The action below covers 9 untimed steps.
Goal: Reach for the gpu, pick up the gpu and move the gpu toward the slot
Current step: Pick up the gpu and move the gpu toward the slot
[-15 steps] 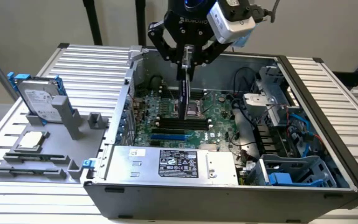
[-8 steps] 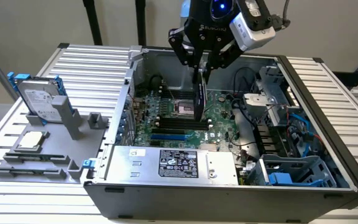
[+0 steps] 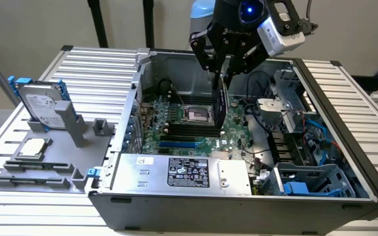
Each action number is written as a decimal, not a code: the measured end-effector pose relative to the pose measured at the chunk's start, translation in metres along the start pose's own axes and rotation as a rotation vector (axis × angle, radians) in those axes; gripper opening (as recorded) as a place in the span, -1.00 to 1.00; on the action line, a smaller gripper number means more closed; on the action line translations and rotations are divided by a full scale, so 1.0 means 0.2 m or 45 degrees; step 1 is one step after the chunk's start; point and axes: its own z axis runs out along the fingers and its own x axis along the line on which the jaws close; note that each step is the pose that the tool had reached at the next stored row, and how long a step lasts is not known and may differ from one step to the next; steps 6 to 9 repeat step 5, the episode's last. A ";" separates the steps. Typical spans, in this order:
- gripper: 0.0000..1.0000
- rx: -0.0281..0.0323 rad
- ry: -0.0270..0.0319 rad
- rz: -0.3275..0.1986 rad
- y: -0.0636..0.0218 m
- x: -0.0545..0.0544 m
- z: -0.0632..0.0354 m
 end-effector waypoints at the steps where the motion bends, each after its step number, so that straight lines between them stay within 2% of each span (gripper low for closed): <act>1: -0.47 -0.0001 0.0000 0.000 0.000 0.00 0.000; 9: -0.47 -0.0001 0.0000 0.000 0.000 0.00 0.000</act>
